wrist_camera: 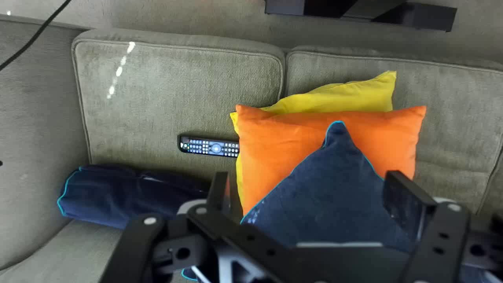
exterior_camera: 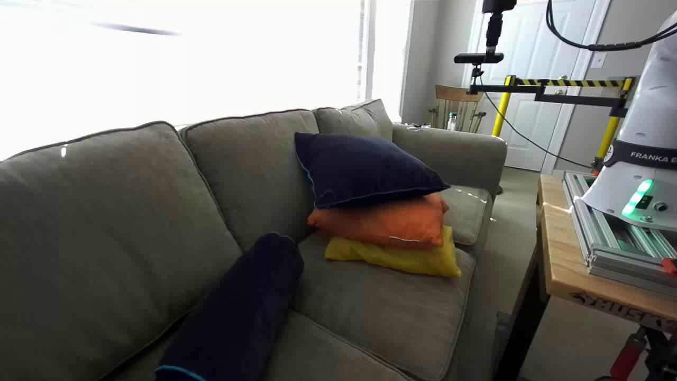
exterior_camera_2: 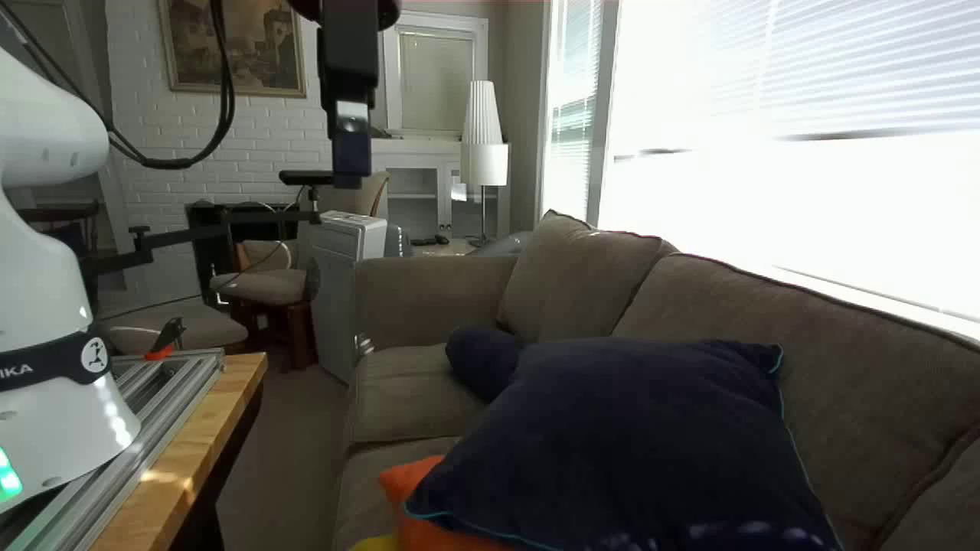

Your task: Put the cylindrical pillow on top of the piled pillows.

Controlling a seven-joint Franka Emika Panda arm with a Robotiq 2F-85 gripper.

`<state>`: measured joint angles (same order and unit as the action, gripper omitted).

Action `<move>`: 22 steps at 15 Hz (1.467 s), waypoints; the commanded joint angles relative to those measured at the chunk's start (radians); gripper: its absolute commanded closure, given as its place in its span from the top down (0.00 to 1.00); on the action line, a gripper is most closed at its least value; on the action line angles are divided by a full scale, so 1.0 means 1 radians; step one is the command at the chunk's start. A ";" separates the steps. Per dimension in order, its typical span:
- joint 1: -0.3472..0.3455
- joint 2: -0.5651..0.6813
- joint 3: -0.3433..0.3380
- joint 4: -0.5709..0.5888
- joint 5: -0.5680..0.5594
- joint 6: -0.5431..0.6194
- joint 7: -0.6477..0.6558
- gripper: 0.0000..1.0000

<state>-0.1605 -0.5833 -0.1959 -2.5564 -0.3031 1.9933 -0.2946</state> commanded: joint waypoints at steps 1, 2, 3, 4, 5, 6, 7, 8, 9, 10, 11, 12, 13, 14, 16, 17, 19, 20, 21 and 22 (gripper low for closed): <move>0.002 0.000 -0.001 0.002 0.000 -0.003 0.001 1.00; 0.002 0.000 -0.001 0.002 0.000 -0.003 0.001 1.00; 0.002 0.000 -0.001 0.002 0.000 -0.003 0.001 1.00; 0.002 0.000 -0.001 0.002 0.000 -0.003 0.001 1.00; 0.002 0.000 -0.001 0.002 0.000 -0.003 0.001 1.00; 0.002 0.000 -0.001 0.002 0.000 -0.003 0.001 1.00; 0.002 0.000 -0.001 0.002 0.000 -0.003 0.001 1.00; 0.017 -0.012 -0.003 -0.012 0.013 0.015 -0.015 1.00; 0.036 -0.017 0.000 -0.019 0.016 0.022 -0.042 1.00; 0.067 -0.023 0.005 -0.029 0.029 0.036 -0.077 1.00; 0.092 -0.025 0.016 -0.036 0.030 0.049 -0.098 1.00; 0.121 -0.022 0.027 -0.039 0.037 0.057 -0.116 1.00; 0.154 -0.021 0.049 -0.048 0.043 0.076 -0.118 1.00; 0.187 -0.017 0.067 -0.052 0.054 0.090 -0.124 1.00; 0.257 -0.009 0.101 -0.062 0.087 0.136 -0.135 1.00; 0.291 -0.004 0.120 -0.062 0.104 0.157 -0.140 1.00; 0.360 0.007 0.144 -0.066 0.153 0.218 -0.155 1.00; 0.390 0.017 0.161 -0.073 0.162 0.261 -0.162 1.00; 0.414 0.030 0.177 -0.081 0.160 0.308 -0.172 1.00; 0.440 0.044 0.185 -0.086 0.165 0.352 -0.190 1.00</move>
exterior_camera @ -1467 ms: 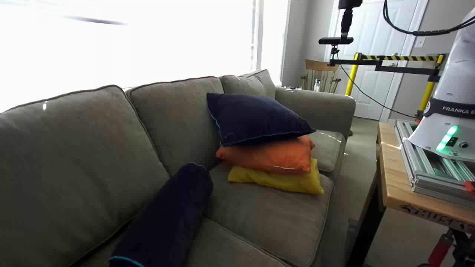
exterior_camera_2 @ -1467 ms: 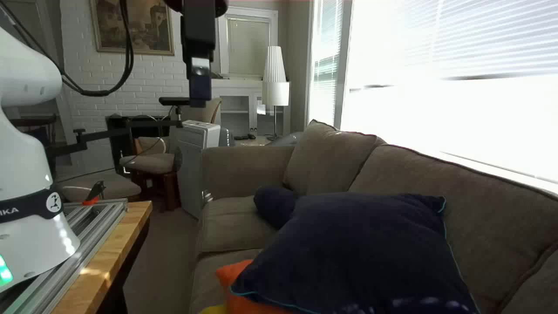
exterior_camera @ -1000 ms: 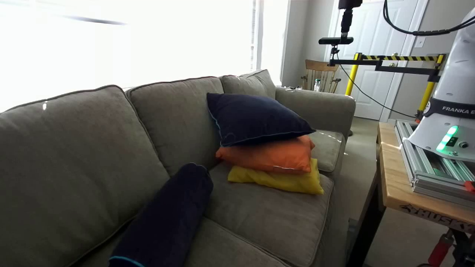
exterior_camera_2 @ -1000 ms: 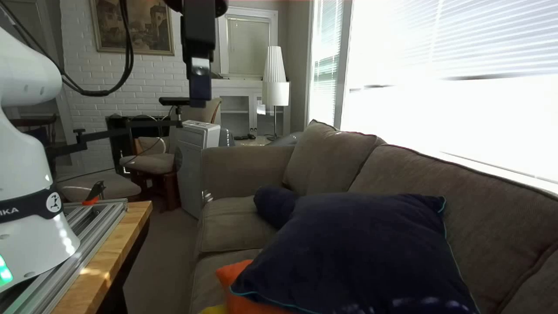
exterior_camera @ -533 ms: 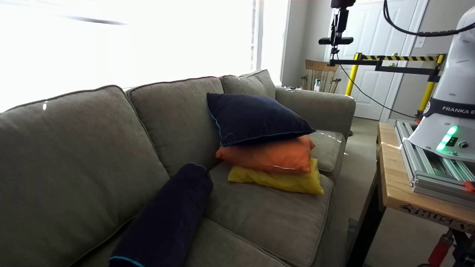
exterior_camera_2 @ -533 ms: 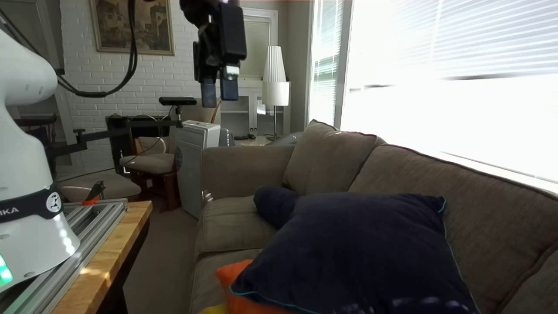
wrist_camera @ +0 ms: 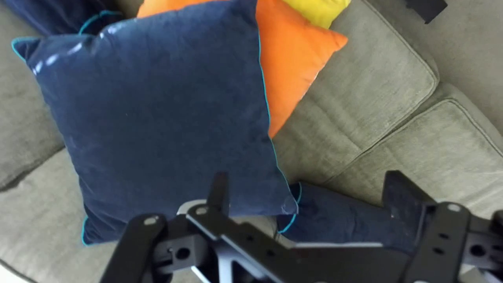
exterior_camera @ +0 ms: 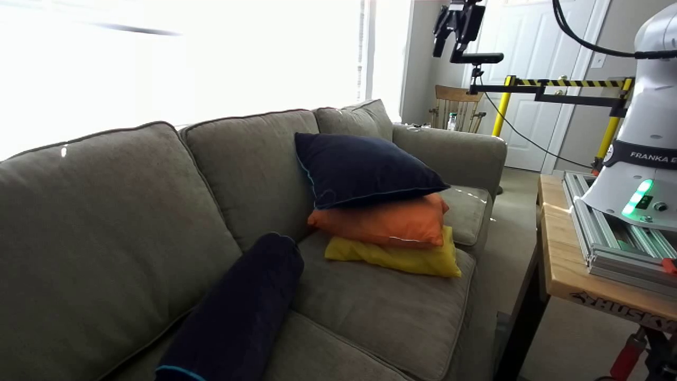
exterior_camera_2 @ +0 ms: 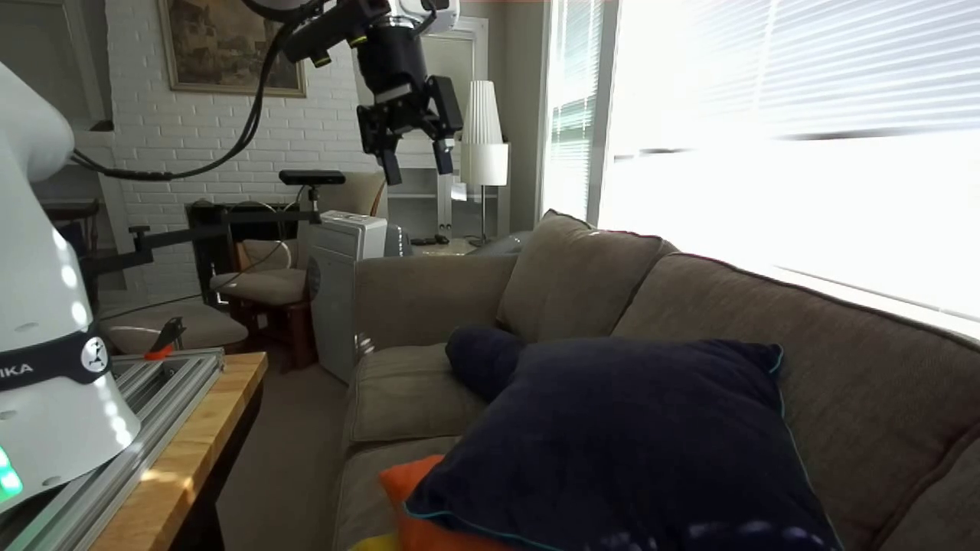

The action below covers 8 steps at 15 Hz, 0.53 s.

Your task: Put the cylindrical pillow on top of the piled pillows.

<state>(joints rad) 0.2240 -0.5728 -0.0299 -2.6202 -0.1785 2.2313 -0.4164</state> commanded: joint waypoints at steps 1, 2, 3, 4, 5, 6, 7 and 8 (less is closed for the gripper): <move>0.081 0.048 0.023 -0.026 0.047 0.159 -0.089 1.00; 0.106 0.065 0.026 -0.040 0.052 0.217 -0.110 1.00; 0.132 0.086 0.023 -0.054 0.061 0.274 -0.140 1.00; 0.159 0.112 0.023 -0.069 0.069 0.317 -0.173 1.00; 0.182 0.129 0.017 -0.076 0.074 0.339 -0.216 1.00; 0.132 0.089 0.047 -0.056 0.045 0.272 -0.138 1.00; 0.146 0.109 0.049 -0.066 0.051 0.299 -0.160 1.00; 0.154 0.123 0.051 -0.070 0.053 0.314 -0.169 1.00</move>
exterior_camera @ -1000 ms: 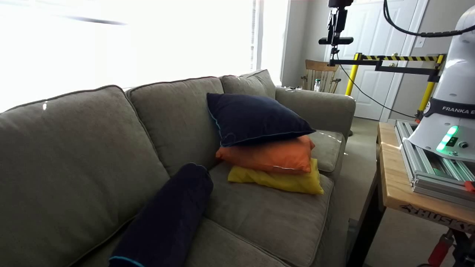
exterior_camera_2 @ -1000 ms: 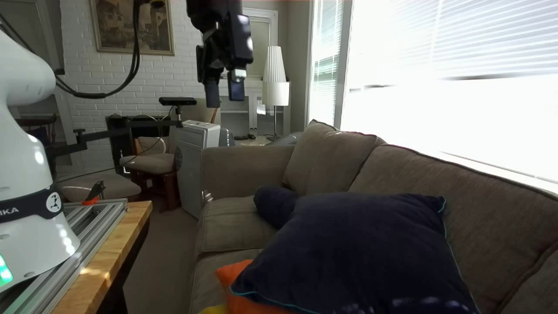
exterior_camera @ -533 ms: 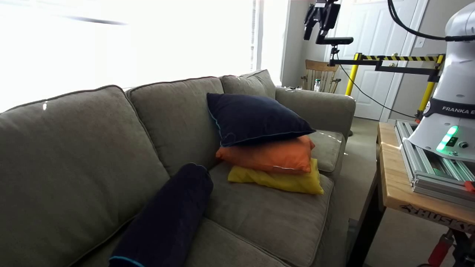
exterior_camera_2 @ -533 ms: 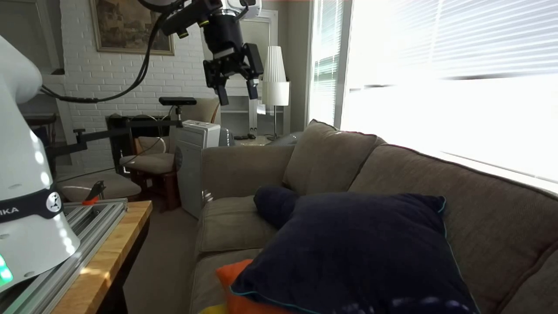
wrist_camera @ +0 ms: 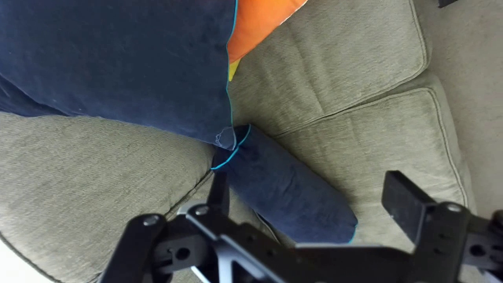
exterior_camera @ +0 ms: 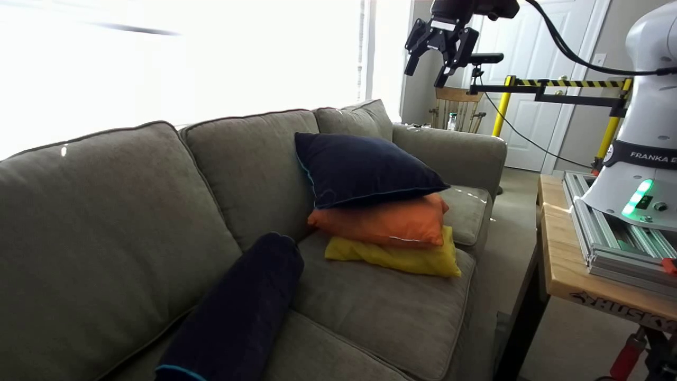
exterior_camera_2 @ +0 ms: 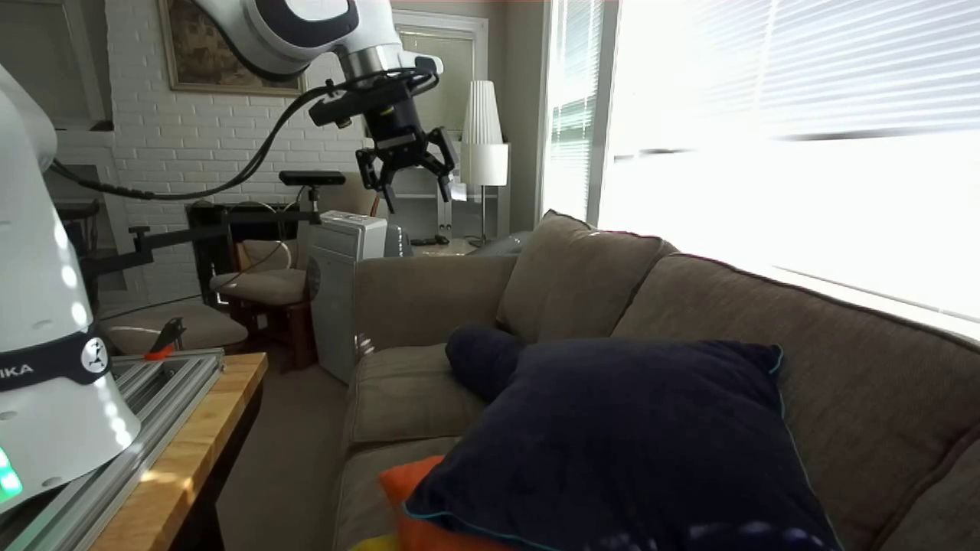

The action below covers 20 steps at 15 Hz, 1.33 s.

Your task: Put the cylindrical pillow on top of the piled pillows.

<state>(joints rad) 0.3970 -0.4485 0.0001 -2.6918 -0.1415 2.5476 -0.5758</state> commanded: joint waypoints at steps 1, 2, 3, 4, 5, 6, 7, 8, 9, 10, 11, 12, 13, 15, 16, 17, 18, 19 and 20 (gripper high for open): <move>-0.018 0.007 0.021 0.001 0.016 0.003 -0.016 1.00; -0.019 0.008 0.020 0.001 0.016 0.005 -0.022 1.00; -0.019 0.008 0.019 0.001 0.016 0.005 -0.025 1.00; -0.019 0.008 0.019 0.001 0.017 0.006 -0.027 1.00; -0.019 0.008 0.019 0.001 0.017 0.006 -0.028 1.00; -0.019 0.008 0.019 0.001 0.017 0.006 -0.028 1.00; -0.019 0.008 0.019 0.001 0.017 0.006 -0.029 1.00; -0.019 0.008 0.019 0.001 0.017 0.006 -0.029 1.00; -0.013 0.016 0.013 0.001 0.029 0.022 -0.038 1.00; 0.020 0.039 -0.012 0.010 0.072 0.060 -0.082 1.00; 0.050 0.065 -0.028 0.031 0.106 0.074 -0.126 1.00; 0.068 0.086 -0.031 0.047 0.123 0.100 -0.168 1.00; 0.106 0.125 -0.046 0.074 0.161 0.134 -0.245 1.00; 0.155 0.209 -0.055 0.130 0.227 0.181 -0.365 1.00; 0.173 0.258 -0.052 0.169 0.259 0.188 -0.430 1.00; 0.182 0.304 -0.043 0.205 0.289 0.185 -0.496 1.00; 0.169 0.348 -0.023 0.246 0.291 0.171 -0.551 1.00; 0.158 0.396 -0.002 0.279 0.302 0.170 -0.609 1.00; 0.131 0.447 0.026 0.318 0.291 0.161 -0.655 1.00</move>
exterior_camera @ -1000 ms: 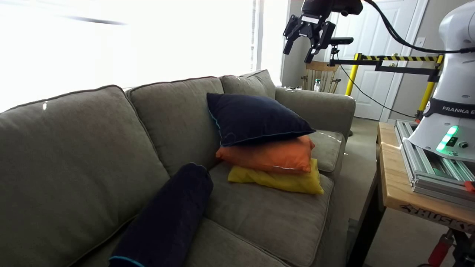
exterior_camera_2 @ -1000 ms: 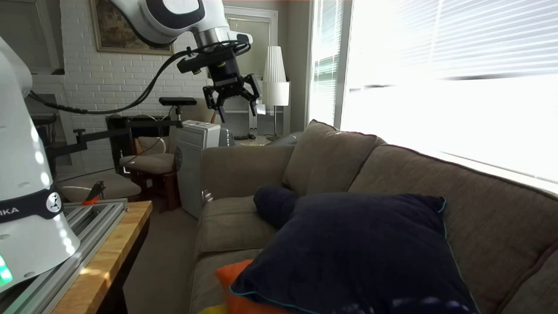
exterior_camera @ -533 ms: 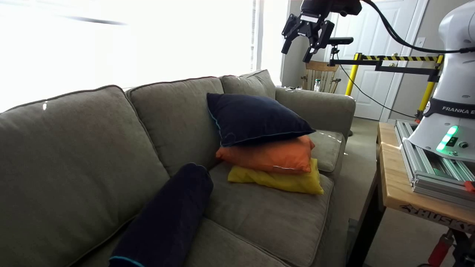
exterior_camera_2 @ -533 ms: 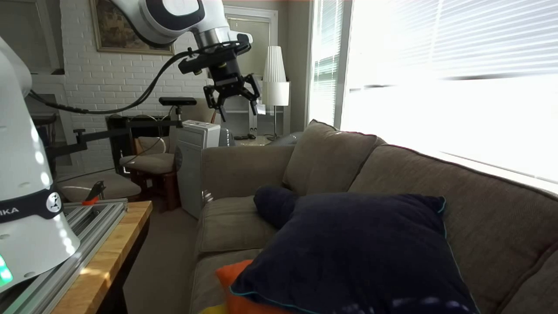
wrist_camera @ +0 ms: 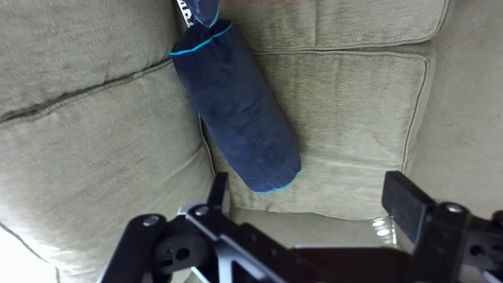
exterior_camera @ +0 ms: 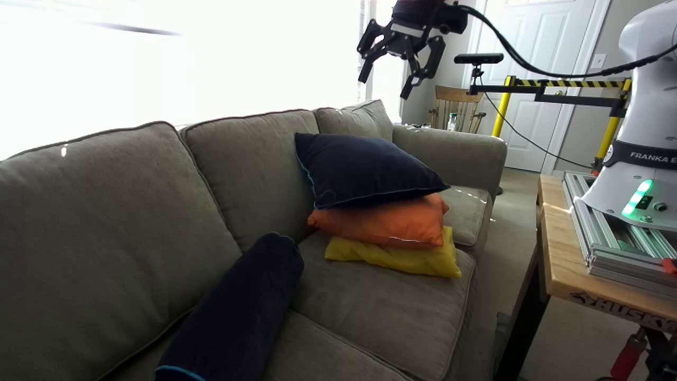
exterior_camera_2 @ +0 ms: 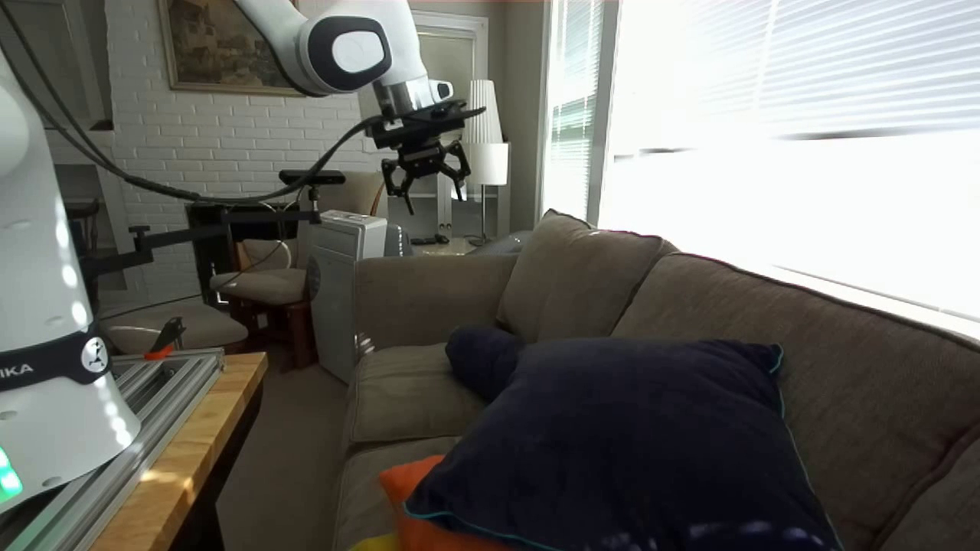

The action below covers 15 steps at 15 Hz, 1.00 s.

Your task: Put the cylindrical pillow on top of the piled pillows.

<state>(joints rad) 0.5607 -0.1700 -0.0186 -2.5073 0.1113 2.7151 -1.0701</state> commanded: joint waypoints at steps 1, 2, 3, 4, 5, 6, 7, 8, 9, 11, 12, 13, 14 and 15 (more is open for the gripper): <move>-0.070 0.217 0.076 0.176 -0.002 -0.027 -0.183 1.00; -0.104 0.260 0.106 0.214 -0.040 -0.037 -0.204 1.00; -0.135 0.304 0.134 0.256 -0.076 -0.052 -0.224 1.00; -0.161 0.346 0.159 0.291 -0.113 -0.052 -0.246 1.00; -0.185 0.392 0.178 0.332 -0.165 -0.056 -0.257 1.00; -0.204 0.434 0.194 0.368 -0.213 -0.055 -0.272 1.00; -0.220 0.475 0.206 0.404 -0.260 -0.054 -0.290 1.00; -0.231 0.510 0.214 0.437 -0.306 -0.056 -0.305 1.00; -0.239 0.546 0.221 0.466 -0.345 -0.049 -0.322 1.00; -0.238 0.610 0.215 0.520 -0.434 -0.039 -0.332 1.00; -0.229 0.642 0.204 0.543 -0.480 -0.022 -0.326 1.00; -0.226 0.667 0.201 0.564 -0.512 -0.016 -0.323 1.00; -0.216 0.701 0.188 0.582 -0.552 0.008 -0.304 1.00; -0.216 0.726 0.188 0.600 -0.571 0.011 -0.306 1.00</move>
<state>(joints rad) 0.3389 0.4573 0.1794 -1.9947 -0.3689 2.7020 -1.3806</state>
